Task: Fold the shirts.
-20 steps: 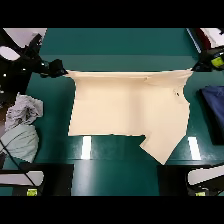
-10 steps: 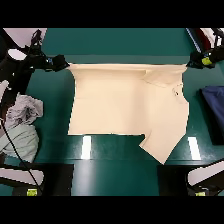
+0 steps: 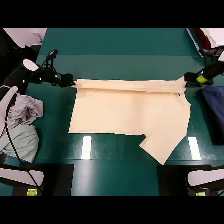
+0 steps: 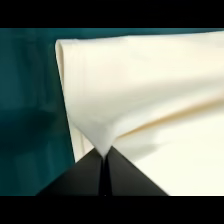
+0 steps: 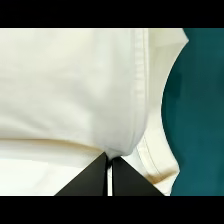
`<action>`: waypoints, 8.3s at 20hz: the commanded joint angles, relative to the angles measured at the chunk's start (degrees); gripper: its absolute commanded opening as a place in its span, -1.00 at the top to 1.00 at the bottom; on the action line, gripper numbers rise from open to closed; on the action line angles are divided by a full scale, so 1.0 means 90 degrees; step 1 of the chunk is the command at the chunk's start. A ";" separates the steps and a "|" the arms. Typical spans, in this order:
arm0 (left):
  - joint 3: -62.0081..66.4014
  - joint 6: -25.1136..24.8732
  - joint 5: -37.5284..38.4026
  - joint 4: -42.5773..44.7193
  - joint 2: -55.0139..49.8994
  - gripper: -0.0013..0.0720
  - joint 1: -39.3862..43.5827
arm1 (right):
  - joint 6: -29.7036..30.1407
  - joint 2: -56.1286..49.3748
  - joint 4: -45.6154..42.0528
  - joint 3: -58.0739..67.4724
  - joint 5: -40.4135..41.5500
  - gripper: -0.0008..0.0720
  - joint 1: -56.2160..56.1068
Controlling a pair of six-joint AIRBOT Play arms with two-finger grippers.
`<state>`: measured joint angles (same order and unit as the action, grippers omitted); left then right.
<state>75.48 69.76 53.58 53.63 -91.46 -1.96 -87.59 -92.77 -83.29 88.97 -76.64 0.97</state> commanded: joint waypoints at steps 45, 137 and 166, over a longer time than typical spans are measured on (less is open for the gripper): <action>-0.4699 -0.0376 0.1477 -0.0818 0.2756 0.88 -0.0930 | 0.1078 0.3810 0.2569 -0.3759 -0.0678 0.44 0.1795; -0.0148 0.0607 0.0702 -0.0862 0.0410 0.88 0.2293 | 0.3198 -0.0901 0.3757 -0.1596 -0.0648 -0.52 0.2225; 0.2419 0.1027 0.0238 -0.1603 -0.2567 0.90 0.3490 | 0.1593 0.0627 0.4736 0.1423 -0.0971 0.94 -0.1909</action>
<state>97.14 79.48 52.82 39.16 -114.59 29.95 -72.64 -85.01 -40.80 97.95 -86.28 -12.43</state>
